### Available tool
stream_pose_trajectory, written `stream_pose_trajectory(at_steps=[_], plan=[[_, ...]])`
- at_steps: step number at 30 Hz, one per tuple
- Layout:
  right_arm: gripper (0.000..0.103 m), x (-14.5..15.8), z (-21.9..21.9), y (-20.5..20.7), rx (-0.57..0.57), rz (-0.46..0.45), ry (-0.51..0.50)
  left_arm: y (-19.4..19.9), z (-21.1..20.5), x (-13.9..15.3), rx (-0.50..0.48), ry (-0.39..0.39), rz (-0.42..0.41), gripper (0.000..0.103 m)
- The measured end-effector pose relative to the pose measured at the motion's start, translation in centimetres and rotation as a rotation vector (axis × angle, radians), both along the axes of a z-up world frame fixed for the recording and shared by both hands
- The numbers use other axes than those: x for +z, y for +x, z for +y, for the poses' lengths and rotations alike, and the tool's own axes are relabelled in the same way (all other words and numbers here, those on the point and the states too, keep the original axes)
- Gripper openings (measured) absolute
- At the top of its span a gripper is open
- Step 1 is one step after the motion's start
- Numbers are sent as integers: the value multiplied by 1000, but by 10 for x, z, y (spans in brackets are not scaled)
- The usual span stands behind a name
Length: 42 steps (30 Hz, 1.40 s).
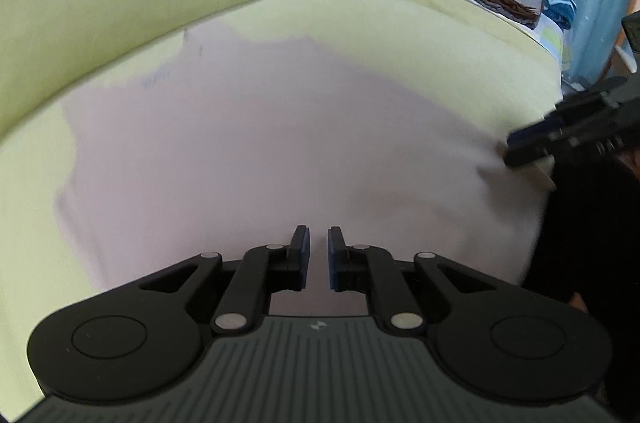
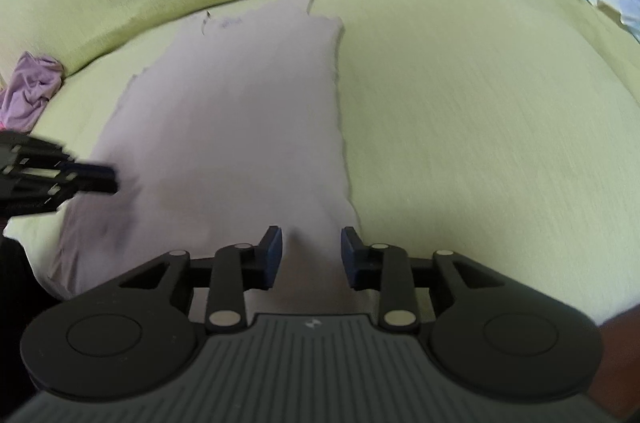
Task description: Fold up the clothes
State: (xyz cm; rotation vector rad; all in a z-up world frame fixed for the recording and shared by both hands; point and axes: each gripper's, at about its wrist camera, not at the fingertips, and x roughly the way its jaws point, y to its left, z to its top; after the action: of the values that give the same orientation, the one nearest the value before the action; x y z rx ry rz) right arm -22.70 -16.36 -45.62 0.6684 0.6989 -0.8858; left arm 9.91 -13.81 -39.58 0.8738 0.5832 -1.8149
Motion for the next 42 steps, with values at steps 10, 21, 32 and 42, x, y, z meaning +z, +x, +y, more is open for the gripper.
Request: stream_pose_trajectory(at_steps=[10, 21, 32, 42], plan=[[32, -9, -24, 7, -49, -64, 3, -4, -138, 1, -94, -95, 16, 11], [34, -7, -53, 20, -19, -102, -7, 12, -222, -43, -89, -80, -79, 21], [34, -3, -122, 70, 139, -33, -154, 24, -231, -30, -147, -106, -101, 29], [34, -22, -190, 98, 303, 75, -215, 32, -241, -45, -206, -71, -90, 35]])
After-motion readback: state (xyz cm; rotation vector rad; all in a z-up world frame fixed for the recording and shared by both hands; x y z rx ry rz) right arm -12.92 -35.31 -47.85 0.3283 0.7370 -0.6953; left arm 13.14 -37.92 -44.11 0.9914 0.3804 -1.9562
